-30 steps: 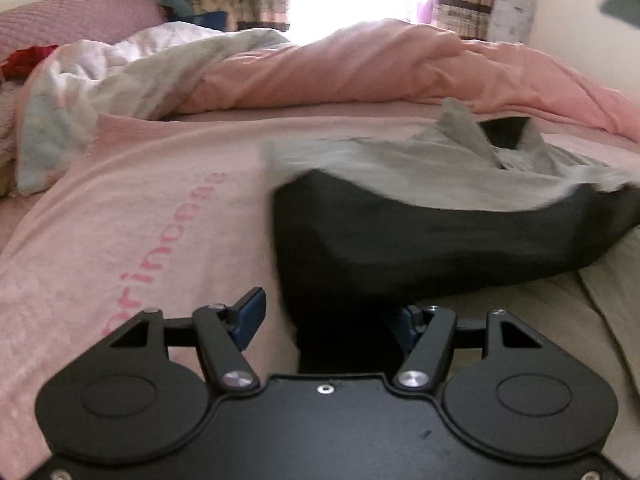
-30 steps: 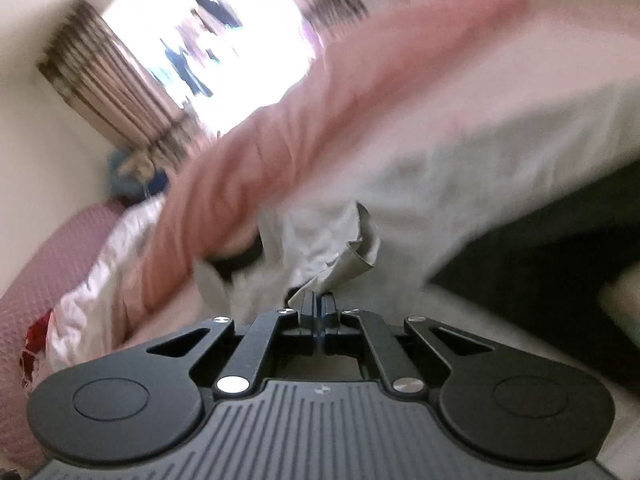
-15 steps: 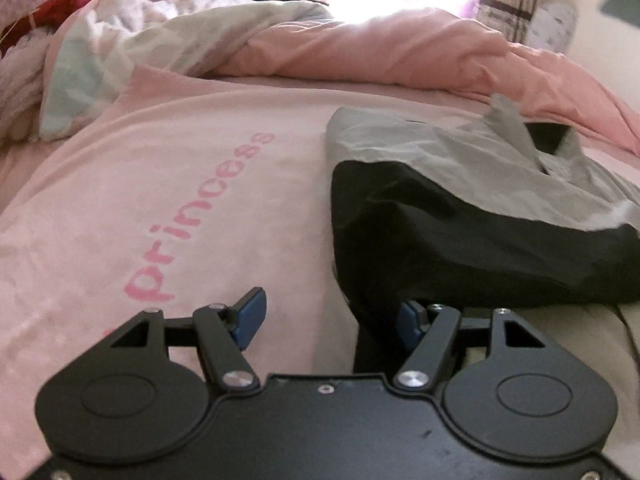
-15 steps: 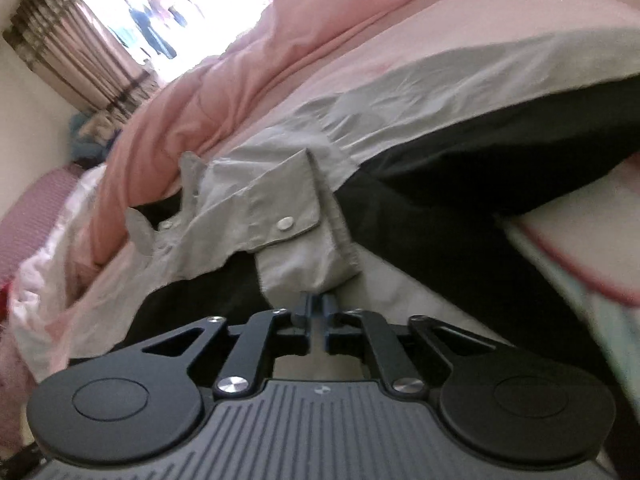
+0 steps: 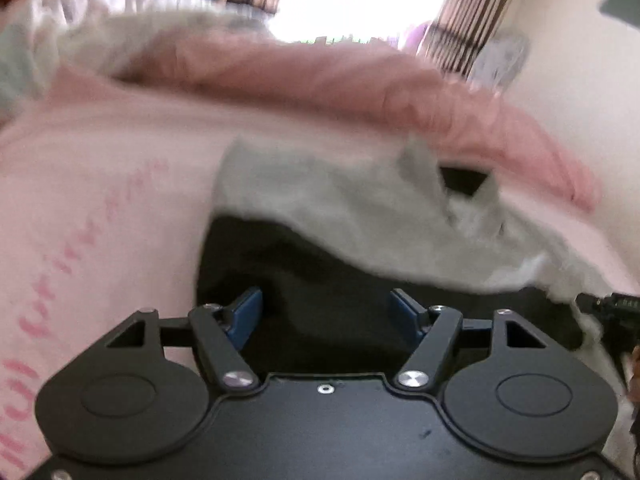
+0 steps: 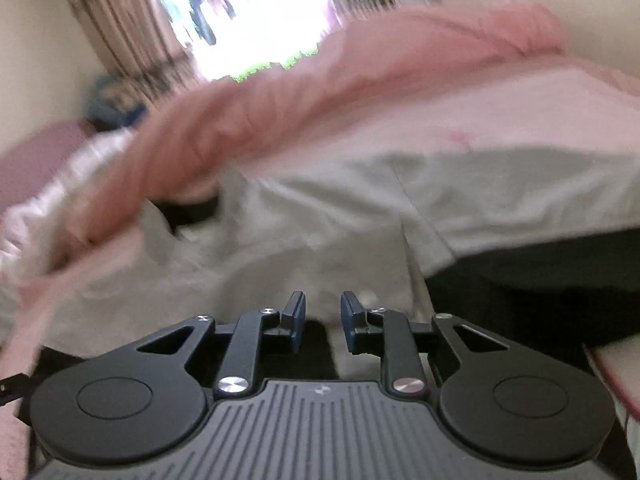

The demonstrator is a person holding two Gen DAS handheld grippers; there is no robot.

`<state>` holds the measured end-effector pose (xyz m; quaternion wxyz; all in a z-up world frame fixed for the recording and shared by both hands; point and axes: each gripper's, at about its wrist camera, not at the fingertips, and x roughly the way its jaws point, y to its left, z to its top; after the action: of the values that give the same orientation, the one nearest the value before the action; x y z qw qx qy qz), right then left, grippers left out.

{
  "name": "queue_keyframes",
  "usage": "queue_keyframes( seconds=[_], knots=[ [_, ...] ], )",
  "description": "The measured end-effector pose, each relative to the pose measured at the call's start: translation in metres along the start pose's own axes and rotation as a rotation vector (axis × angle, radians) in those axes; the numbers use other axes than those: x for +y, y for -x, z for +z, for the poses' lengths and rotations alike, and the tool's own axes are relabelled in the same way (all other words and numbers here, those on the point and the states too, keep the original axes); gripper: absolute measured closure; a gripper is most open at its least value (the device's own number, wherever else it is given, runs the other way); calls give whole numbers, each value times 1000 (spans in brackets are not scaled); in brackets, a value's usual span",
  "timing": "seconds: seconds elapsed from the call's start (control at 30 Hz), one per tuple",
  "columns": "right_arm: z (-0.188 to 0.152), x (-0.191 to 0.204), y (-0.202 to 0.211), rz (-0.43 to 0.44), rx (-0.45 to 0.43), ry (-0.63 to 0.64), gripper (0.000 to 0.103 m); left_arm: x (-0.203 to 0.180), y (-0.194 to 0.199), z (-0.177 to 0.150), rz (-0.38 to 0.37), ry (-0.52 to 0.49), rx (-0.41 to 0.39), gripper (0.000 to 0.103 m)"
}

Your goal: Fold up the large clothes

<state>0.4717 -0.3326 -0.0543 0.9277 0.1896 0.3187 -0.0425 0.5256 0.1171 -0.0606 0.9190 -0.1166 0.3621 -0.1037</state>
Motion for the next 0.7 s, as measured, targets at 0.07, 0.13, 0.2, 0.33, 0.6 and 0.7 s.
queue_keyframes(
  seconds=[0.07,0.13,0.2,0.33,0.6,0.7],
  knots=[
    [-10,-11,-1,-9,-17,12,83,1,-16,-14,41,-47,40,33],
    [-12,-18,3,10,-26,7,84,-2,-16,-23,46,-131,10,32],
    [-10,-27,11,30,-12,-20,83,-7,-15,-22,55,-170,26,32],
    [-9,-49,38,30,-69,-154,59,-6,2,-9,-4,-116,12,32],
    [-18,-52,23,42,-15,-134,63,-10,-13,-6,-8,-74,39,30],
    [-20,-49,31,55,-19,-140,95,-10,-15,-11,0,-87,29,29]
  ],
)
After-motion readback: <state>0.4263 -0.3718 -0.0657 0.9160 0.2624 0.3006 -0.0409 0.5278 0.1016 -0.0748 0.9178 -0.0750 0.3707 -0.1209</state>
